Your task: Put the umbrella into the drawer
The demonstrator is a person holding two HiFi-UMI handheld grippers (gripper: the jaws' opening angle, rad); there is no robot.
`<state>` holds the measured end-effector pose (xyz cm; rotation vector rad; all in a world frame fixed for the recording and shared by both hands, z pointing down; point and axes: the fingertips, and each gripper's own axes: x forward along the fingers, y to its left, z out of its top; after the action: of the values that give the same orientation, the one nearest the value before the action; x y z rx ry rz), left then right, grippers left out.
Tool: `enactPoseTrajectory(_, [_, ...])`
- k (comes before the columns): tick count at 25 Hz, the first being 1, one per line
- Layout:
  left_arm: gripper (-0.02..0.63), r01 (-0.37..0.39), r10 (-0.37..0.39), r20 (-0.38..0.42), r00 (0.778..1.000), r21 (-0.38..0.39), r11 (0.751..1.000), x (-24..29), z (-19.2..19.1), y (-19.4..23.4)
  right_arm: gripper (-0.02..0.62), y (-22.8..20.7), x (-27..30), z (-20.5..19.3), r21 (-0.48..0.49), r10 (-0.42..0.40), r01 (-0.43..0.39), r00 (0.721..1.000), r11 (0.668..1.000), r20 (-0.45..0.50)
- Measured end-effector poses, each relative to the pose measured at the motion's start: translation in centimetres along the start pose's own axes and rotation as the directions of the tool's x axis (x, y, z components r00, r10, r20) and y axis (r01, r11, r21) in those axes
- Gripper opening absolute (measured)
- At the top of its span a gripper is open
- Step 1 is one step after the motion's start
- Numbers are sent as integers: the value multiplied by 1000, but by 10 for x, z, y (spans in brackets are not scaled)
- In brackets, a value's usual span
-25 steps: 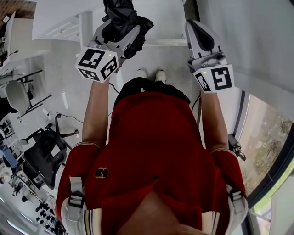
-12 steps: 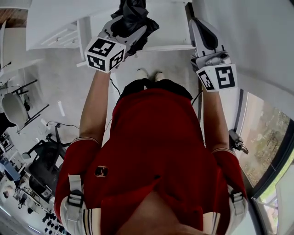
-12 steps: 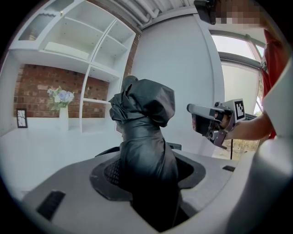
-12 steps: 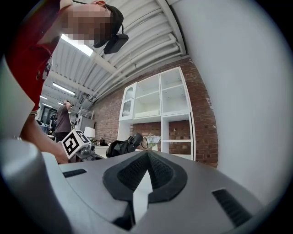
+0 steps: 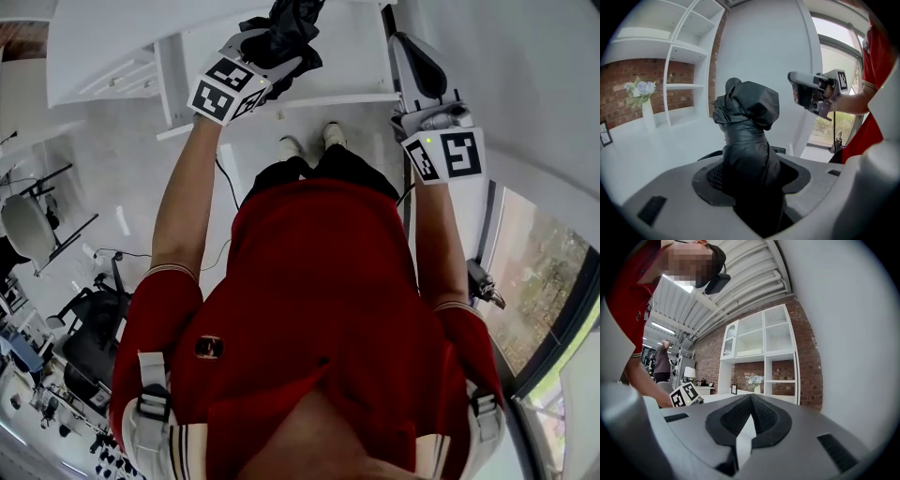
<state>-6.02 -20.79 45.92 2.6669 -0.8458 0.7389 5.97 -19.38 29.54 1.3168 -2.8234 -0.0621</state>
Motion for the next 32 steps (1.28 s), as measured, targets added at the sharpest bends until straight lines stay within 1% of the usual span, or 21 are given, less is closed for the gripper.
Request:
enactPoseTrajectory(3, [242,36,-33,-79,996,25,999,15,-17,1,-9,-6,2,0,-5,7,-7,1000,1000,-8])
enactPoseTrajectory(7, [242,76,-68,-172,983,41,996,35,-37,2,-9,-21,3,-2,-7,2,-2,1000,1000,-15])
enactPoseTrajectory(10, [242,117,-103,-235,967,48,992,50,-52,-3,-9,-32,1,-6,-6,-6,6,1000,1000,-24])
enactPoseTrajectory(13, [242,158,-140,-290,947,38,987,63,-68,-5,-9,-40,1,-10,-5,-11,11,999,1000,-35])
enactPoseTrajectory(18, [242,194,-182,-362,914,-3,981,79,-89,0,-9,-53,6,-13,-6,-24,24,998,1000,-53])
enactPoseTrajectory(21, [242,196,-191,-404,894,-30,980,88,-101,2,-9,-61,5,-16,-6,-34,33,998,999,-61])
enactPoseTrajectory(25, [242,172,-189,-455,870,-80,982,98,-116,7,-9,-69,3,-20,-7,-43,43,996,999,-74])
enactPoseTrajectory(29, [244,142,-194,-479,856,-142,980,105,-126,11,-9,-72,3,-23,-8,-47,47,995,999,-87])
enactPoseTrajectory(32, [242,107,-193,-490,850,-197,975,110,-132,15,-9,-76,4,-24,-7,-49,49,994,999,-93])
